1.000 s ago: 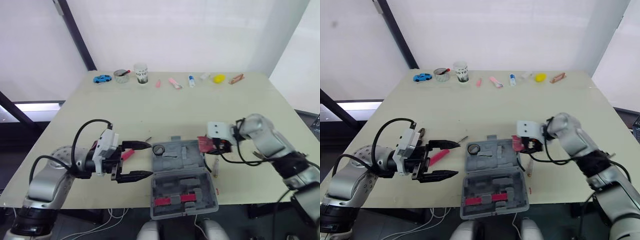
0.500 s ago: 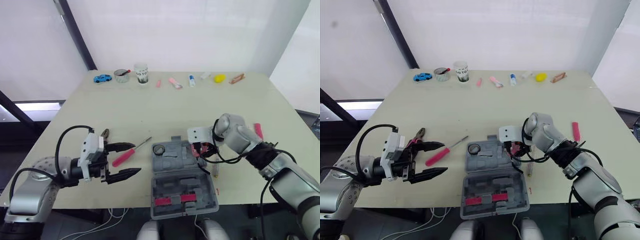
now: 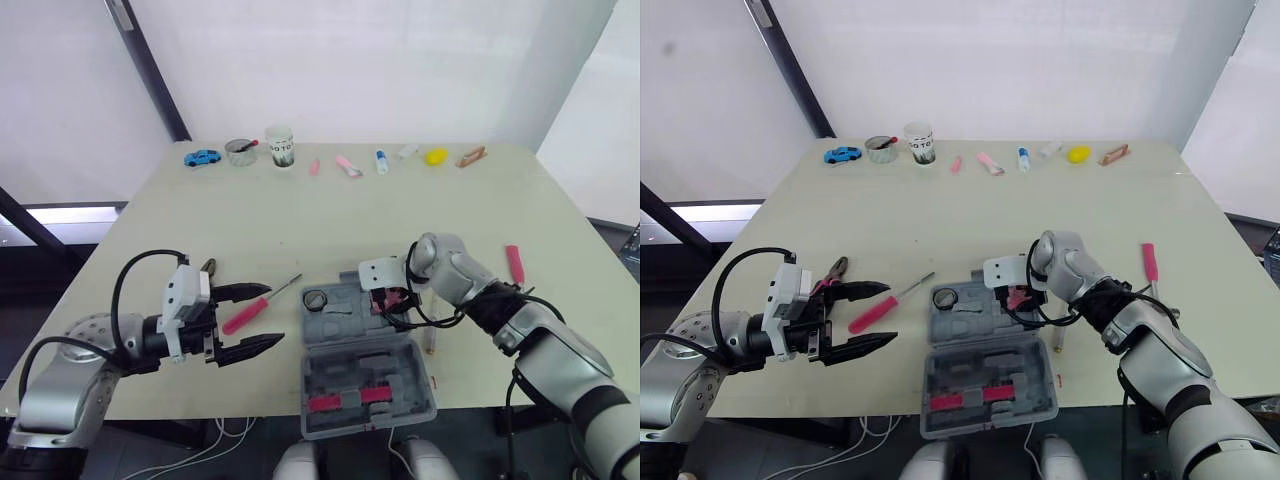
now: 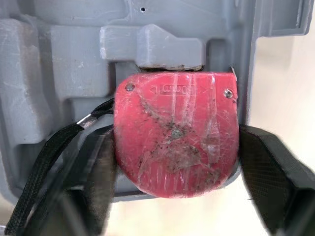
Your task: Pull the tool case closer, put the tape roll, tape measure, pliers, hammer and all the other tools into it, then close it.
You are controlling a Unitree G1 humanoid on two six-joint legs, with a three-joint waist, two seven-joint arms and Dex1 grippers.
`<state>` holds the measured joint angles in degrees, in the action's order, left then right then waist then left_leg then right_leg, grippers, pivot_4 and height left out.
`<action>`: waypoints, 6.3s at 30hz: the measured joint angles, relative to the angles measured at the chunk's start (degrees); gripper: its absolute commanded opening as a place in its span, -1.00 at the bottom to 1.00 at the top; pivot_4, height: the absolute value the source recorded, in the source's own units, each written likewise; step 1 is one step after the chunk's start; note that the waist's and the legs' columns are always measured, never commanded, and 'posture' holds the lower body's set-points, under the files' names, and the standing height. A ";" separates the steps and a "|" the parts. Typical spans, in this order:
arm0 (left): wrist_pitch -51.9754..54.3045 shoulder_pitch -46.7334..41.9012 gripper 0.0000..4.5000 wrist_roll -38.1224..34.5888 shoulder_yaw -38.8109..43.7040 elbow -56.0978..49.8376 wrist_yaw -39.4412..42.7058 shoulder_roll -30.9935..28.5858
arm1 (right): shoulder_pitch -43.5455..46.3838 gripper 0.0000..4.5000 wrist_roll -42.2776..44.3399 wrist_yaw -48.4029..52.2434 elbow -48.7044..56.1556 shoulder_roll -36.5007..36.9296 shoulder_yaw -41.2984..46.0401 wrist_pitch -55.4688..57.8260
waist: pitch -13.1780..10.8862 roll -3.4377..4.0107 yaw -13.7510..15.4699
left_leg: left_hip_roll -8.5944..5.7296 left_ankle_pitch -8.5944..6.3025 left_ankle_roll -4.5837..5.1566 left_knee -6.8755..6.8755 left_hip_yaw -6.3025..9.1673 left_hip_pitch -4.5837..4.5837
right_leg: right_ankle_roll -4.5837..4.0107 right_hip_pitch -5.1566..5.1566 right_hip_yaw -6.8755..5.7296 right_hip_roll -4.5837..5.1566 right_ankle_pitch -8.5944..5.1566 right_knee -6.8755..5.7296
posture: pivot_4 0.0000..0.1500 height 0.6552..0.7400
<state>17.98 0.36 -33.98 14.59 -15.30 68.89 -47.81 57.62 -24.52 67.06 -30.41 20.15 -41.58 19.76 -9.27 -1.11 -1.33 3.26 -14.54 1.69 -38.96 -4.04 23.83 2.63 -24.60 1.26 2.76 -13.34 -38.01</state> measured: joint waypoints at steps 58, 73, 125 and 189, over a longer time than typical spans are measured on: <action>0.76 2.22 1.00 -2.34 3.09 -1.31 -1.44 0.57 | -23.22 -0.17 24.31 -23.28 -5.78 -8.12 29.94 -10.27 | 1.22 -0.56 -0.78 | 0.01 0.00 -0.05 0.65 -0.04 -1.31 | -0.14 1.05 0.12 0.02 -0.11 0.30 | 1.00 1.00; -3.87 6.82 1.00 0.28 8.40 6.56 -12.84 10.82 | -41.54 -0.17 36.47 -23.02 17.31 -7.37 38.69 -21.30 | 0.71 -0.12 -0.71 | 0.01 0.00 -0.04 0.71 -0.03 -0.97 | -0.10 0.79 0.19 0.09 -0.09 0.36 | 1.00 1.00; 6.91 -18.38 1.00 17.51 1.70 40.04 -38.96 9.07 | -49.08 0.98 64.69 -1.87 47.39 20.32 46.88 -3.68 | 0.34 -0.68 0.82 | -0.14 -0.01 -0.05 1.52 -0.02 -0.92 | 0.14 0.86 -1.45 1.10 0.07 1.21 | 1.00 1.00; -14.85 -64.17 0.07 25.62 -42.65 58.74 20.41 17.10 | -18.24 1.00 31.51 -9.13 35.04 10.12 17.34 11.22 | 0.08 -0.79 1.89 | -0.07 0.00 -0.03 0.25 0.25 0.50 | 0.27 -0.18 -1.52 0.87 0.15 0.40 | 1.00 1.00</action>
<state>3.13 -63.82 -8.36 -28.06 43.44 89.30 -30.72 39.38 6.99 57.93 4.63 30.27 -24.25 30.98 -9.18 -1.89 0.56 3.18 -14.53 1.66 -38.71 -3.80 24.32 2.90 -24.78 -0.26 3.63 -13.19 -37.62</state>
